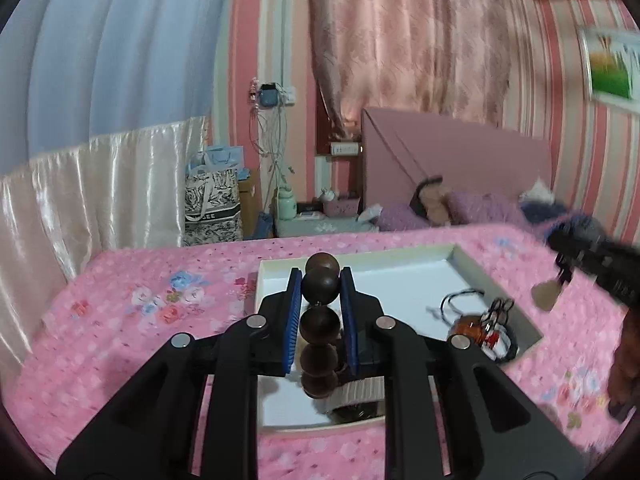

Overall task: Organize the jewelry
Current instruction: 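Carry the bead bracelet with left tool while right tool carries the jade pendant cord over the tray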

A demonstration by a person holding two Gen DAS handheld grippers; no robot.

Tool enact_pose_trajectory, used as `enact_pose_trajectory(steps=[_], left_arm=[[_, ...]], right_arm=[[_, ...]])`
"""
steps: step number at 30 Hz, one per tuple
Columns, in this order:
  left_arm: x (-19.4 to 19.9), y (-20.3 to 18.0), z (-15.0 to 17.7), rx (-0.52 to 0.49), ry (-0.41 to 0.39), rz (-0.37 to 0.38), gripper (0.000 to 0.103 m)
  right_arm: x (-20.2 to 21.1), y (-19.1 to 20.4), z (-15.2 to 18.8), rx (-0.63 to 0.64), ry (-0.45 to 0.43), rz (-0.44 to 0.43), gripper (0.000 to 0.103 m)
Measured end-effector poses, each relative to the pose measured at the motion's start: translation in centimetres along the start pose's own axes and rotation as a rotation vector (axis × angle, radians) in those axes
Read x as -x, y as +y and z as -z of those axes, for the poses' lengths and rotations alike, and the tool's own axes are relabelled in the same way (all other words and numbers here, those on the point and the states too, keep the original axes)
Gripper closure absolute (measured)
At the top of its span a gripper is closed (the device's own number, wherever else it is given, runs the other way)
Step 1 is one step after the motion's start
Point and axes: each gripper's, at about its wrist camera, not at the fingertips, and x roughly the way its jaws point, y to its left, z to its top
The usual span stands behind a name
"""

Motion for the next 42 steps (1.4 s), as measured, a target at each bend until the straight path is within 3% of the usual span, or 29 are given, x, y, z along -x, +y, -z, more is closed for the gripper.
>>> enact_pose_trajectory(steps=[3, 11, 25, 42], left_arm=[[-0.6, 0.2, 1.6, 0.011, -0.033, -0.011, 0.086], [-2.4, 0.3, 2.5, 0.022, -0.015, -0.034, 0.086], [-3.5, -1.1, 4.5, -0.017, 0.005, -0.05, 0.086], [-4.7, -1.5, 4.3, -0.021, 0.042, -0.07, 0.085]], right_arm=[[-1.1, 1.0, 1.5, 0.023, -0.008, 0.003, 0.098], [-3.9, 2.8, 3.6, 0.048, 0.033, -0.021, 0.098], [-3.7, 2.6, 4.1, 0.011, 0.05, -0.02, 0.098], [-6.0, 2.2, 4.9, -0.022, 0.152, -0.005, 0.096]])
